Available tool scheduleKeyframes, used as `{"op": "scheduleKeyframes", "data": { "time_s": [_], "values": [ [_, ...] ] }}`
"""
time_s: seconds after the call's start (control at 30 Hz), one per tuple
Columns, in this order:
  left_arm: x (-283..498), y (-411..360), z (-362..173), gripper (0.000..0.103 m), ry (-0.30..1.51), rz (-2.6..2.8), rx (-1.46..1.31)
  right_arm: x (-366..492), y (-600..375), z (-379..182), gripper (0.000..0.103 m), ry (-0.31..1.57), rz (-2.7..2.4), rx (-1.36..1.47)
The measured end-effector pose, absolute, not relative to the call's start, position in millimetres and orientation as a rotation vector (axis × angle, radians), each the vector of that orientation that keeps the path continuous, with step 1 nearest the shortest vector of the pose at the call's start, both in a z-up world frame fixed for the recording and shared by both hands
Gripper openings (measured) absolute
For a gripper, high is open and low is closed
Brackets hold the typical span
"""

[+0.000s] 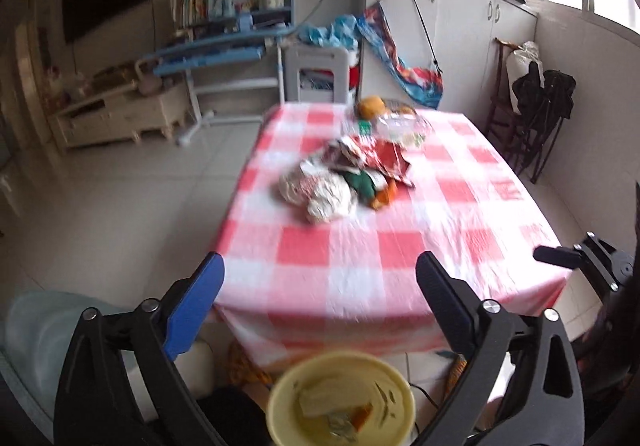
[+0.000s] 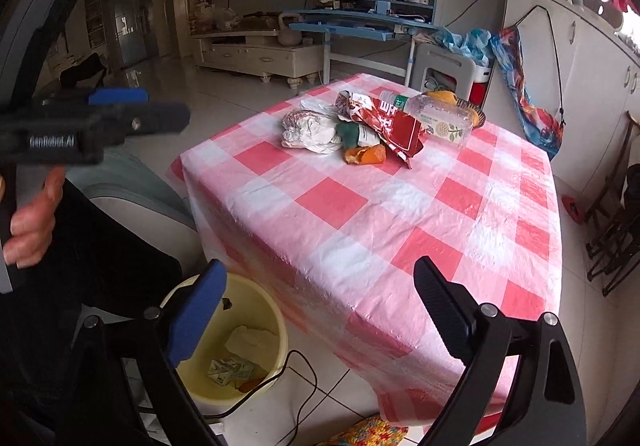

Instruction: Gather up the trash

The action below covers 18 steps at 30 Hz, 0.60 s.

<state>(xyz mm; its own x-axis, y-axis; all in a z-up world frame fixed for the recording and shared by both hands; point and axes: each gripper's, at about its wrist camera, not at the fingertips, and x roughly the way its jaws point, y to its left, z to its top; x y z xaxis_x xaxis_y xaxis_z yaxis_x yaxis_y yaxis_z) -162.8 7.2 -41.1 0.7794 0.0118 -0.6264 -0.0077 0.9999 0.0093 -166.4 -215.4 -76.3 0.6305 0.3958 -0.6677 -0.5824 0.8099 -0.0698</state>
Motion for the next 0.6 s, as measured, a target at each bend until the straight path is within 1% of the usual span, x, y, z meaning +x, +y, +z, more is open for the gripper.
{"op": "scheduleKeyframes", "data": {
  "time_s": [0.07,0.13,0.17,0.3,0.43,0.6],
  "values": [
    [-164,14,-51,0.095,0.664,0.051,0.016,-167,-211,-78,0.093,0.677,0.554,-0.324],
    [-156,20,-66,0.095,0.751,0.115,0.001,-169,-207,-80,0.094,0.667,0.542,-0.363],
    [-155,19,-68,0.095,0.757,0.088,-0.016,-170,-205,-81,0.094,0.664,0.539,-0.384],
    [-162,3,-66,0.095,0.692,0.093,0.100,-173,-197,-84,0.094,0.658,0.535,-0.444],
    [-168,-12,-70,0.095,0.682,0.085,0.188,-174,-195,-85,0.095,0.649,0.528,-0.467],
    [-170,-14,-68,0.095,0.681,0.082,0.197,-172,-195,-85,0.095,0.647,0.515,-0.458]
  ]
}}
